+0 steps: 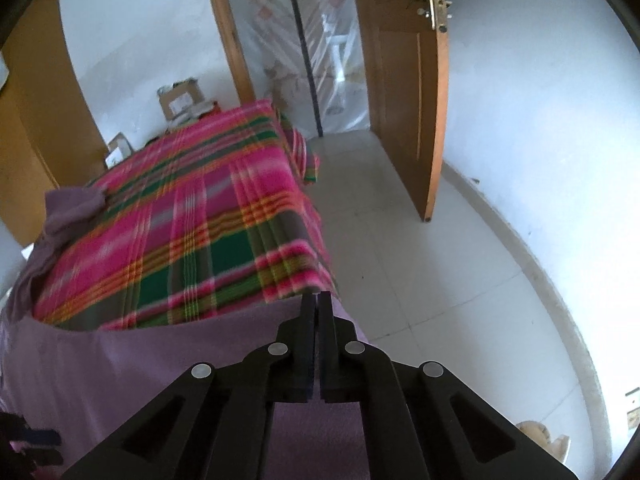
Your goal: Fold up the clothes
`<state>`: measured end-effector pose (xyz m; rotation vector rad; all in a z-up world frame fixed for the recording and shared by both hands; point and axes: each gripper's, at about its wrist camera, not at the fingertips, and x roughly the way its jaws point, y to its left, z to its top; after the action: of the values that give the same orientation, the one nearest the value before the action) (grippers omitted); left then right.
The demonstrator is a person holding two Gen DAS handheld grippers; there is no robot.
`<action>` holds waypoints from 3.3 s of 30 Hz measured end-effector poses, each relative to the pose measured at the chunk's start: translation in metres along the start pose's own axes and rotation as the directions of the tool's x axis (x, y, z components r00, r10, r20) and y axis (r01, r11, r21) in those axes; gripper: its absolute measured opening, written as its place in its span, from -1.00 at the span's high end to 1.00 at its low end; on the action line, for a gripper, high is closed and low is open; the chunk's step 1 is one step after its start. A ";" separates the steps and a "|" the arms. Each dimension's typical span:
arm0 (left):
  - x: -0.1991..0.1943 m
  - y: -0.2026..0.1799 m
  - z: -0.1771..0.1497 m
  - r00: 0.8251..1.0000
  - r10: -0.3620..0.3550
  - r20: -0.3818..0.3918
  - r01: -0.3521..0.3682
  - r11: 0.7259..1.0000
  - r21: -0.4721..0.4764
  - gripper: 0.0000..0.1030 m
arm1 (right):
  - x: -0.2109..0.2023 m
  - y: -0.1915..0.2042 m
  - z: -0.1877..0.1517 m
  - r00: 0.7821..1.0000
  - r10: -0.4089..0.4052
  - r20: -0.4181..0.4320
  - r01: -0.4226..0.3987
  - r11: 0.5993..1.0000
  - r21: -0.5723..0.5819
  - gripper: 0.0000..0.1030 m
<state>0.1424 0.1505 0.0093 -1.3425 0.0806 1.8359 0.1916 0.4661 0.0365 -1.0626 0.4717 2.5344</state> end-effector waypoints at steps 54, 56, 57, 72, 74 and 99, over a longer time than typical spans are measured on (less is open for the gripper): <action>-0.313 0.185 0.035 0.753 0.591 0.291 -0.502 0.801 -0.328 0.47 | -0.139 0.342 0.183 0.846 0.521 0.109 -0.419 0.778 -0.468 0.46; -0.303 0.205 0.044 0.763 0.591 0.263 -0.497 0.796 -0.345 0.47 | -0.117 0.354 0.174 0.850 0.523 0.066 -0.433 0.764 -0.479 0.46; -0.297 0.211 0.047 0.769 0.589 0.249 -0.494 0.795 -0.352 0.47 | -0.105 0.359 0.167 0.853 0.521 0.041 -0.439 0.757 -0.485 0.46; -0.177 0.297 0.086 0.885 0.458 0.086 -0.403 0.844 -0.354 0.47 | 0.065 0.443 0.069 0.844 0.446 -0.297 -0.532 0.630 -0.566 0.45; -0.169 0.306 0.090 0.884 0.462 0.070 -0.410 0.838 -0.360 0.47 | 0.075 0.452 0.065 0.849 0.438 -0.295 -0.524 0.624 -0.580 0.45; -0.123 0.337 0.103 0.868 0.497 0.015 -0.464 0.821 -0.331 0.47 | 0.153 0.496 0.058 0.958 0.234 -0.166 -0.282 0.668 -0.689 0.08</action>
<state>-0.1455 -0.0872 0.0171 -1.5463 0.0785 2.4275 -0.1626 0.0819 0.0463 -1.4064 -0.4465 3.0319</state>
